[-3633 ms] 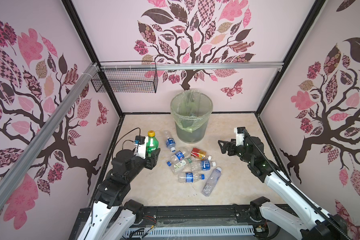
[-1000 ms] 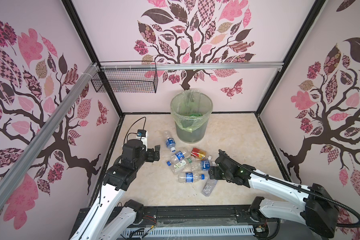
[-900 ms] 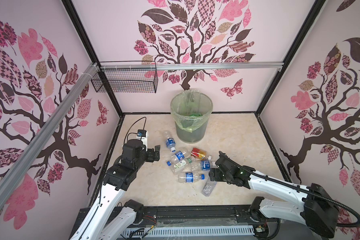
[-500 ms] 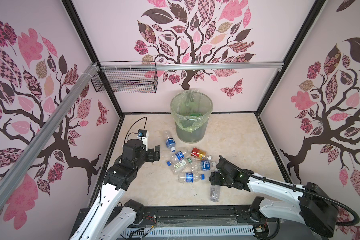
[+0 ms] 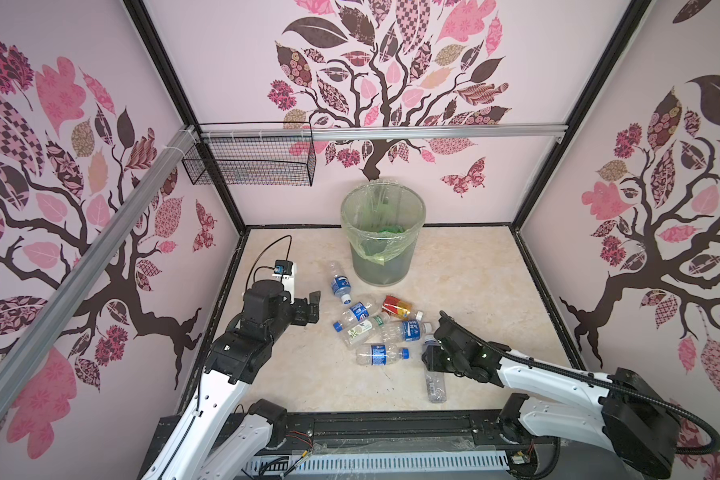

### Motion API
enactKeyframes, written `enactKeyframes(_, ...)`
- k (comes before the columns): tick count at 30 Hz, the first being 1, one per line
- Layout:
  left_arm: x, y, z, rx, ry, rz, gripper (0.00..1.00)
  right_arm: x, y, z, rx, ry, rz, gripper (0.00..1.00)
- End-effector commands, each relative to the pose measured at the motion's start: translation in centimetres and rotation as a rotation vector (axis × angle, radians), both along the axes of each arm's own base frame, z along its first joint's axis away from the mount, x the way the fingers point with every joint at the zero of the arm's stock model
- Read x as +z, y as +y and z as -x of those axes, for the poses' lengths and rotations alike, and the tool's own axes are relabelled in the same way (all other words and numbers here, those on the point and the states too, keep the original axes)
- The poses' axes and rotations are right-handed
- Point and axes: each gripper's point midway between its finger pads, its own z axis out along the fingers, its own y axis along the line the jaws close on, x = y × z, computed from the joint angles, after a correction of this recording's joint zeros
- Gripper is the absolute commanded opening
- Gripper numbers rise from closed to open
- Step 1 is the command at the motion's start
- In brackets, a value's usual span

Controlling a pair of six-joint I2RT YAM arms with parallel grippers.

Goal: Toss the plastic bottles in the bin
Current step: 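Close the right gripper on the clear bottle and lift it upright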

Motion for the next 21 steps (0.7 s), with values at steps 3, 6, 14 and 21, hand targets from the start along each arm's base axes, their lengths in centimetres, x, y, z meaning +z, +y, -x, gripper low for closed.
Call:
enactKeyframes(3,-0.7,-0.3,0.0,-0.013,0.006,0.017,0.98,3.0,-0.7,-1.6,0.003,-0.127,0.041,0.49)
enactKeyframes(6,-0.7,-0.6,0.3,-0.033,-0.001,0.024,0.98,5.0,-1.0,-2.8,0.0,-0.213,0.071,0.49)
enactKeyframes(14,-1.2,-0.7,0.9,-0.048,0.001,0.042,0.98,13.4,-1.8,-7.1,-0.029,-0.443,-0.007,0.43)
enactKeyframes(21,-1.0,-1.0,1.2,-0.064,-0.012,0.062,0.98,19.1,-2.9,-9.3,-0.042,-0.605,0.002,0.43)
